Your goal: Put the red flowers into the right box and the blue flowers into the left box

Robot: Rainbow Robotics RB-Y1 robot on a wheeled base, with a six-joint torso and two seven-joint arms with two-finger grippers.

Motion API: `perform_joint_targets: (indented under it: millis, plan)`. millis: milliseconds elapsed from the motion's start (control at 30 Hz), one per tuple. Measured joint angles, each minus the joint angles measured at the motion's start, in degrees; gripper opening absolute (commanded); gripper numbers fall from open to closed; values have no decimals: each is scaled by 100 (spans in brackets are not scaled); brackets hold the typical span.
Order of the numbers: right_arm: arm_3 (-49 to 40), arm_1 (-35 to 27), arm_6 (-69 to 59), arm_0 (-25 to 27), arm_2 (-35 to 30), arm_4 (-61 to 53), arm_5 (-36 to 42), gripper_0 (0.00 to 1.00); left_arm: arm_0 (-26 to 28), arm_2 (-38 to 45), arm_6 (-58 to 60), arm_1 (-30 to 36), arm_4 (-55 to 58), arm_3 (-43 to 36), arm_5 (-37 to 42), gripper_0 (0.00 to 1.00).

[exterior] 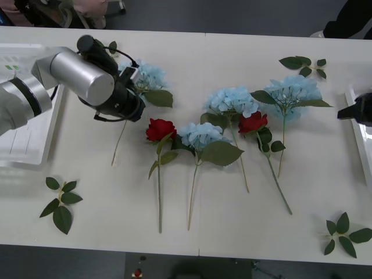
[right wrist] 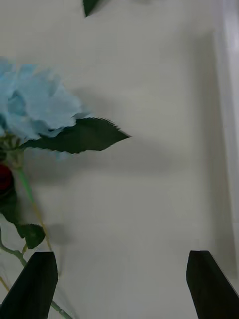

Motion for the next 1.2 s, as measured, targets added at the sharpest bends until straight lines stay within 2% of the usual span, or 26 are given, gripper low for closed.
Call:
perform_joint_targets:
  millis: [100,200,300,367,433,567,733,800,833,867,1000,1133,1200]
  plan:
    - [-360,74,-518,-109,371,431,1,76,-211,428,-25,376,24,-293,867,0]
    - [-371,383,-1157,-353,724,935,109,75,-325,1251,-389,970,24,-637,1855,0]
    - [-254,799,-1226,-654,1065,1504,230,76,-394,1957,-1736,1713,21,-703,2484,0]
    - [-151,1067,-1232,-864,1351,2087,271,76,-439,2082,-2643,2186,20,-515,2757,0]
    - [-44,1288,-1315,-1061,1634,2388,301,75,-466,1995,-2980,2516,16,-135,2950,0]
    - [265,1653,-1806,-1392,2002,2497,282,76,-395,1690,-3073,2738,-391,789,2959,0]
    - [577,2060,-1808,-1474,1961,2849,277,75,162,1725,-3244,2711,-687,1398,1823,3]
    - [702,2185,-1808,-1474,1910,2914,205,76,366,1786,-3244,2677,-694,1508,1535,22]
    - [752,2241,-1808,-1474,1896,2958,136,75,447,1812,-3244,2644,-744,1571,1375,45]
    - [801,2292,-1808,-1474,1894,3011,73,76,511,1825,-3244,2599,-833,1635,1223,57]
    - [995,2483,-1808,-1474,1896,3107,-22,76,585,1827,-3244,2387,-1011,1928,858,75]
    - [1196,2625,-1807,-1474,1903,3158,-260,75,585,1827,-3244,2300,-968,2073,641,82]
    - [1283,2679,-1807,-1474,1912,3199,-338,67,585,1827,-3244,2315,-751,2055,623,83]
